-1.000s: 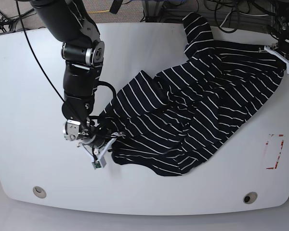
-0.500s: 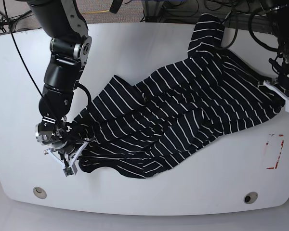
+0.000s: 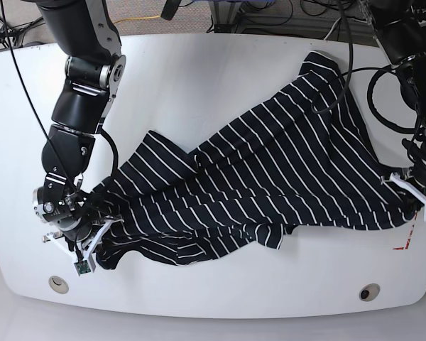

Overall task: Fold the T-shirt properly
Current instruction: 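Lift the shirt with both grippers and stretch it apart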

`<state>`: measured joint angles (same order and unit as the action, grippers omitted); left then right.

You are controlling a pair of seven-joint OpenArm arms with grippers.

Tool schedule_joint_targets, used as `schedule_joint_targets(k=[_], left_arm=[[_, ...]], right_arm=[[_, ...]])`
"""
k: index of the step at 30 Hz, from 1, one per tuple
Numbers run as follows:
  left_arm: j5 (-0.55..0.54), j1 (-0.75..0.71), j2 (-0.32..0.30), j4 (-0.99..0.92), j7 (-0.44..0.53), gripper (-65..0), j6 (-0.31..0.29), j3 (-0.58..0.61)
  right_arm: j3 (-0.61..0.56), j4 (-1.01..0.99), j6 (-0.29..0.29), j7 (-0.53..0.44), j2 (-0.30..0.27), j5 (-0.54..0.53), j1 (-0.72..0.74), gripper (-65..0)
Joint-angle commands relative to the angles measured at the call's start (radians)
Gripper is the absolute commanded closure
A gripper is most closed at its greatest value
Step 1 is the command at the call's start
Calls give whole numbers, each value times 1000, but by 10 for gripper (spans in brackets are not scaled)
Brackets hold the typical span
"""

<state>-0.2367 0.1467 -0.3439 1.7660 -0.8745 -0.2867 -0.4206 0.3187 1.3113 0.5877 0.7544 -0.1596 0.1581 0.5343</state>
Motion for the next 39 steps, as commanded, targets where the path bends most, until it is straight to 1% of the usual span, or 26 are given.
schedule_joint_targets(k=[1, 3, 10, 13, 17, 20, 23, 25, 32, 34, 37, 39], left_arm=[[0, 89, -22, 21, -16, 0, 8, -7], [-2, 146, -22, 21, -32, 0, 8, -7], [0, 305, -30, 21, -38, 0, 8, -7], [0, 377, -54, 21, -38, 0, 8, -7], [1, 482, -62, 18, -44, 0, 8, -7], [-5, 543, -86, 19, -108, 0, 8, -7], [-5, 557, -86, 19, -153, 0, 8, -7], [-6, 537, -83, 21, -160, 0, 8, -5], [-8, 324, -83, 21, -156, 0, 8, 2], [-8, 264, -83, 22, -154, 0, 8, 1], [-8, 159, -83, 22, -153, 0, 7, -16], [-8, 75, -83, 22, -153, 0, 1, -48]], right_arm=[[-6, 78, -2, -25, -5, -7, 60, 0], [-6, 98, -2, 4, -5, -7, 88, 0], [-6, 175, -2, 96, -10, -7, 208, 0], [-6, 207, 4, 141, -28, -7, 263, 0], [-6, 248, 56, 218, -44, -7, 340, 0], [-6, 304, 102, 259, -65, -7, 356, 0], [-5, 363, 110, 288, -68, -7, 343, 0], [-3, 397, 110, 296, -68, -7, 297, 0], [3, 502, 110, 296, -57, -7, 60, 0], [6, 525, 110, 294, -42, -7, -1, 0], [63, 578, 110, 294, -7, -7, -110, 0], [101, 601, 110, 294, 30, -7, -184, 0]])
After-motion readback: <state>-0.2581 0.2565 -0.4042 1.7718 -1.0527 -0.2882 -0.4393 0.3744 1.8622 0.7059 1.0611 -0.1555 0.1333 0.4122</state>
